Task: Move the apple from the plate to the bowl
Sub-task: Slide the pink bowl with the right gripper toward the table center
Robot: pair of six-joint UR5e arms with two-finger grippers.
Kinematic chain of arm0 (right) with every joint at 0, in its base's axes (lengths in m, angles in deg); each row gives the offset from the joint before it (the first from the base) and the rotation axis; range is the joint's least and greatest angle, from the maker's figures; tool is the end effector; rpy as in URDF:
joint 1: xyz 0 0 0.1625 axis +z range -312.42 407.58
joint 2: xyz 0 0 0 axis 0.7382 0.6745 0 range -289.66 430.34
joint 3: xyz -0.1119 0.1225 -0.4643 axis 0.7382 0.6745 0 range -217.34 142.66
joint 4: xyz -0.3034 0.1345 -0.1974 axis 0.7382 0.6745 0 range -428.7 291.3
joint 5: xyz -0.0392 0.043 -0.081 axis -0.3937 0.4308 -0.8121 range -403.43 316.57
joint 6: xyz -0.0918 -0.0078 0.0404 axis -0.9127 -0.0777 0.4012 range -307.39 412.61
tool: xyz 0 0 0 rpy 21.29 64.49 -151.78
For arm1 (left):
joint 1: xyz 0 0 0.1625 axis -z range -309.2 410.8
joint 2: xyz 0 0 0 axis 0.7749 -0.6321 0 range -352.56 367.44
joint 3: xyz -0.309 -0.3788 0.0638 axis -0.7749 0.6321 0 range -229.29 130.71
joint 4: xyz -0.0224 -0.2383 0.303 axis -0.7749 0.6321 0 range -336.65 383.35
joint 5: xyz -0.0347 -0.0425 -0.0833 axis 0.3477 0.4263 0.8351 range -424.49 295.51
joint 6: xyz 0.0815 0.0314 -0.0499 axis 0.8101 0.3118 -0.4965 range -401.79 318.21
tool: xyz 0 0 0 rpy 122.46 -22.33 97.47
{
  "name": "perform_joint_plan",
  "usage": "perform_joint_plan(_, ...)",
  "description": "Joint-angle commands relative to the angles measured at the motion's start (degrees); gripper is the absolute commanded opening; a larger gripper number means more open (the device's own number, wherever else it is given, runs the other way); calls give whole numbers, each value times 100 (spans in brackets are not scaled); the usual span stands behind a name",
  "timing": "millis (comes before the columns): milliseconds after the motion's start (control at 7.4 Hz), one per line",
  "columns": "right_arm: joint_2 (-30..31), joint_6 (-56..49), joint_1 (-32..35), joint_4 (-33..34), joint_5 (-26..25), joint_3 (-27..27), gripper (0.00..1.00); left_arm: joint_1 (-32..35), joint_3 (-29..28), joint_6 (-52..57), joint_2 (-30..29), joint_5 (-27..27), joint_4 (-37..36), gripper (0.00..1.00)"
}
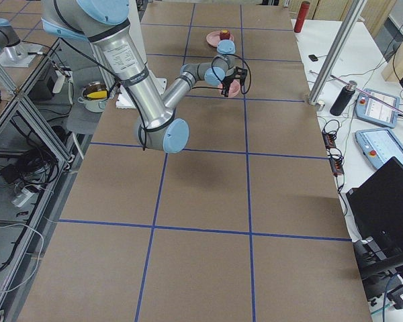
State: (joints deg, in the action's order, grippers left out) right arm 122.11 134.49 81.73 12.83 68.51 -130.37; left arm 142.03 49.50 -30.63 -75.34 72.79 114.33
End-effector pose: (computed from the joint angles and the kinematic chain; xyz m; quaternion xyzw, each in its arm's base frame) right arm -0.5366 -0.4794 0.2950 -0.0122 -0.4473 0.1226 0.8858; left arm -0.0680 -0.4015 0.7054 0.0635 0.3964 0.0881 0.9116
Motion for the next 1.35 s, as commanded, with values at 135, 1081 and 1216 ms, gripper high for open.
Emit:
perform_joint_plan(135, -334, 320, -452, 144, -330, 391, 0, 0, -9, 0, -2, 0, -1, 99)
perform_joint_plan(1081, -53, 319, -515, -550, -593, 356, 100, 0, -9, 0, -2, 0, -1, 99)
perform_joint_plan(1216, -45, 285, -454, -516, -603, 191, 100, 0, 0, -9, -2, 0, -1, 99)
